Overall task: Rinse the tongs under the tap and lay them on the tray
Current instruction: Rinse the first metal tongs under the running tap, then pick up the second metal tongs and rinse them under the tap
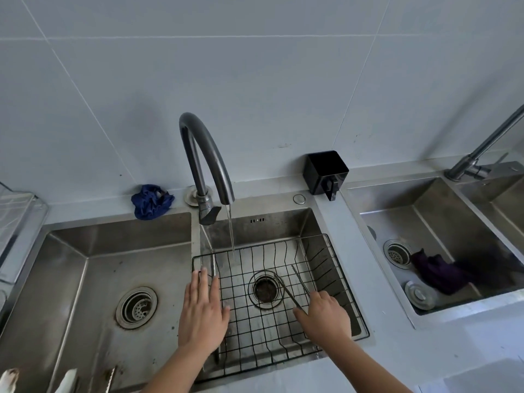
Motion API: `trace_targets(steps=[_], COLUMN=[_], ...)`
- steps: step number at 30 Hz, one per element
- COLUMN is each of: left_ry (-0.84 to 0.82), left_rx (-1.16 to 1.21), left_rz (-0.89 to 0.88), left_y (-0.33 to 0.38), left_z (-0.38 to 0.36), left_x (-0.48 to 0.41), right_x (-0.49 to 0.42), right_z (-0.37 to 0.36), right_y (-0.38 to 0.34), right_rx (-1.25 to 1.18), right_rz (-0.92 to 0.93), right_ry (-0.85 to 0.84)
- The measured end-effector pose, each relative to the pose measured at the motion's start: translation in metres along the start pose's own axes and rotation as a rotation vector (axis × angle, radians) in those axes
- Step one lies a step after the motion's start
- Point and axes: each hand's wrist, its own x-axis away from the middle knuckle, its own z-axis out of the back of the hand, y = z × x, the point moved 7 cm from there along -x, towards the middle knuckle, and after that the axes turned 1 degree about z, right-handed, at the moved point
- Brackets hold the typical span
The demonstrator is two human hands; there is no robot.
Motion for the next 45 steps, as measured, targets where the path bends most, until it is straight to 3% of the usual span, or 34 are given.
trace_targets(steps=[14,19,29,37,41,45], left_ry=[-0.037,-0.012,0.036,0.094,0.232,0.23], left_rx=[-0.028,-0.025,0.034,0.079,0.006,-0.046], left_rz=[-0.045,-0.064,0.048,0.253,0.282,0.411], left_y=[-0.005,-0.007,-0.029,-0.088,-0.108,-0.132], left_z=[-0.005,-0.004,0.021,0.042,0.056,0.054], left_x=[0.007,0.018,0.051,0.112,0.145,0.184], right_x=[0.003,0.013,0.059,0.068,0.068,0.066], right_z=[-0.026,-0.014,-0.055,-0.081,-0.084,-0.084], right_y=[-0.002,-0.021,-0.14,-0.151,-0.151,-0.154], right_rx=[0.147,0.109,-0.03,0.052,0.05,0.031], right_rz=[-0.084,0.081,0.541,0.603,0.608,0.606], right_ry=[-0.069,0.097,-0.036,-0.098,-0.096,-0.1])
